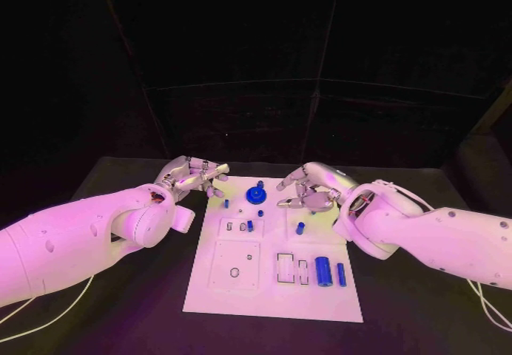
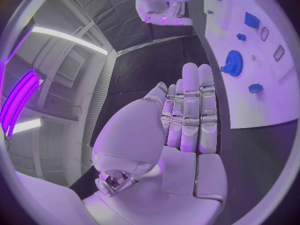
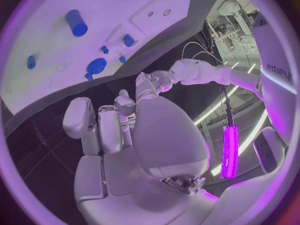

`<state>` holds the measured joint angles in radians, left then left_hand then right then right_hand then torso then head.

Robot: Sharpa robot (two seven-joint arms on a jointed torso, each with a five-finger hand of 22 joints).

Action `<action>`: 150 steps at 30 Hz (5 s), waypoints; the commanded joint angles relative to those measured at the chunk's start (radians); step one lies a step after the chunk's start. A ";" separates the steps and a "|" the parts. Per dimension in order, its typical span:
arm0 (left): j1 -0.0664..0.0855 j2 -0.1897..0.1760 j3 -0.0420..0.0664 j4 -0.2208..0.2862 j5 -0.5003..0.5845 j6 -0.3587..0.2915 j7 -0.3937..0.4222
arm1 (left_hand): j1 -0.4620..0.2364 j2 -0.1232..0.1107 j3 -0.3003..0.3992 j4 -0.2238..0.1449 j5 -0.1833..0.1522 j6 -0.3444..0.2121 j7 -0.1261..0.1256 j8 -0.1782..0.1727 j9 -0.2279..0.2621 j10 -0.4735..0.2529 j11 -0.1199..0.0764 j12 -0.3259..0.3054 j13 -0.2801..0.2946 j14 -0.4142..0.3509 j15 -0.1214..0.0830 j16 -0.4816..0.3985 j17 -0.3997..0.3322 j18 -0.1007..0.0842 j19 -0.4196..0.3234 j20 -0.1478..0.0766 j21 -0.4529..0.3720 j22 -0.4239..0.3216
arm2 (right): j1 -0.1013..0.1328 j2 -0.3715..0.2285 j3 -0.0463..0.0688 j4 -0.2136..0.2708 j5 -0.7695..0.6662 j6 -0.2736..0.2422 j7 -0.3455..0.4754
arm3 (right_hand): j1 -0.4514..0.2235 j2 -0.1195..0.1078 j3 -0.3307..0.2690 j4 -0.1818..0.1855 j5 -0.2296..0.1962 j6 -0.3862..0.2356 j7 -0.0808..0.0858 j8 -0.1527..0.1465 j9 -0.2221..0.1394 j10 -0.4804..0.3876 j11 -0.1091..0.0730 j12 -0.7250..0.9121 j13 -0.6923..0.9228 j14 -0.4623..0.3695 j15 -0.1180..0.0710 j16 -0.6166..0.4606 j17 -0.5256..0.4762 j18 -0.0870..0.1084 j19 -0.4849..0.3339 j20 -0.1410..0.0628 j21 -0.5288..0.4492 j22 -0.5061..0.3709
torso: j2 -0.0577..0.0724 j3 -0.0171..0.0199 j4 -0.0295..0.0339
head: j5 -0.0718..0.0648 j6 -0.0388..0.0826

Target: Assemble the parts on the task board

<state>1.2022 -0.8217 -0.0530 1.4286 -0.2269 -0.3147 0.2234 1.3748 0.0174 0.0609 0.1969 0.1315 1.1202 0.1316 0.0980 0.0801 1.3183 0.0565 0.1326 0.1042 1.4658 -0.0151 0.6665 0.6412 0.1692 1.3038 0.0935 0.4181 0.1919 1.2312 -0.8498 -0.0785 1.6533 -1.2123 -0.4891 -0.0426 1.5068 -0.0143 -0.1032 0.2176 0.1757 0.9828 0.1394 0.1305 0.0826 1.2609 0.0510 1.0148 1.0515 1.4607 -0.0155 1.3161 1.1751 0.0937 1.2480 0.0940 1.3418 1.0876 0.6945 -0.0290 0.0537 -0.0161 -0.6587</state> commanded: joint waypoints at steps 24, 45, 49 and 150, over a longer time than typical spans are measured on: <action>0.111 0.189 -0.069 -0.083 -0.692 0.380 -0.750 | -0.252 0.066 -0.258 0.095 -0.064 -0.128 -0.063 0.369 0.228 0.013 -0.065 1.007 0.946 0.105 -0.054 0.904 0.930 -0.103 0.162 -0.058 0.942 1.041 | 0.056 -0.048 0.000 -0.066 0.243 0.013 0.069 | 0.000 0.006 -0.036 -0.021 0.039 -0.004 0.002 -0.017 -0.012 -0.030 0.001 -0.094 -0.076 0.007 -0.006 -0.076 -0.065 0.027 -0.046 -0.004 -0.080 -0.114 | -0.027 0.0176 -0.0027 | 0.019 -0.015; 0.126 0.298 -0.101 -0.142 -0.699 0.431 -0.806 | -0.186 0.056 -0.212 0.095 -0.035 -0.183 -0.068 0.466 0.304 0.012 -0.066 1.043 0.980 0.105 -0.057 0.904 0.930 -0.116 0.173 -0.057 1.000 1.127 | 0.056 -0.031 0.000 -0.074 0.230 0.023 0.047 | 0.004 0.015 -0.044 -0.024 0.083 0.004 0.000 -0.011 -0.012 -0.038 -0.001 -0.115 -0.094 0.008 -0.008 -0.094 -0.073 0.029 -0.048 -0.006 -0.095 -0.130 | -0.025 0.0179 -0.0032 | 0.023 -0.024; 0.127 0.309 -0.101 -0.150 -0.699 0.436 -0.810 | -0.188 0.054 -0.210 0.094 -0.035 -0.184 -0.068 0.469 0.306 0.012 -0.066 1.043 0.981 0.105 -0.057 0.904 0.930 -0.116 0.173 -0.057 1.000 1.128 | 0.056 -0.027 0.000 -0.077 0.228 0.025 0.044 | 0.002 0.016 -0.045 -0.022 0.086 0.004 0.000 -0.011 -0.012 -0.039 -0.001 -0.116 -0.095 0.008 -0.008 -0.095 -0.074 0.030 -0.048 -0.006 -0.096 -0.131 | -0.026 0.0178 -0.0015 | 0.024 -0.027; 0.089 0.249 -0.102 -0.072 -0.836 0.309 -0.799 | -0.099 -0.088 0.530 -0.065 0.014 -0.270 -0.082 0.601 0.464 0.001 -0.080 0.988 0.906 0.105 -0.066 0.904 0.930 -0.106 0.150 -0.064 0.961 1.104 | 0.056 -0.015 0.000 -0.109 0.205 0.048 0.035 | -0.008 0.026 -0.052 -0.013 0.086 0.009 -0.002 -0.006 -0.012 -0.038 -0.002 -0.122 -0.102 0.007 -0.009 -0.111 -0.085 0.033 -0.056 -0.007 -0.112 -0.152 | -0.026 0.0169 -0.0025 | 0.043 -0.033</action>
<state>1.2913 -0.5712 -0.1549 1.3534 -1.0373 -0.0232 -0.5690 1.2757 -0.0813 0.4616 0.2538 0.1470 0.8538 0.0553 0.6944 0.5414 1.3167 -0.0216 1.1222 1.0089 1.4688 -0.0785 1.5677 1.3074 0.0613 1.4530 0.0288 1.3794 1.2947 1.2847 -0.8652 -0.0794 1.5437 -1.0003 -0.4458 -0.0129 1.4975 0.0032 -0.1502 0.2019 0.2630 0.9842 0.1379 0.1201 0.0703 1.2289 0.0519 0.8967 0.9508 1.4633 -0.0199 1.2084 1.0911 0.1086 1.2005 0.0871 1.2346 0.9369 0.6695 -0.0121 0.0515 0.0256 -0.6910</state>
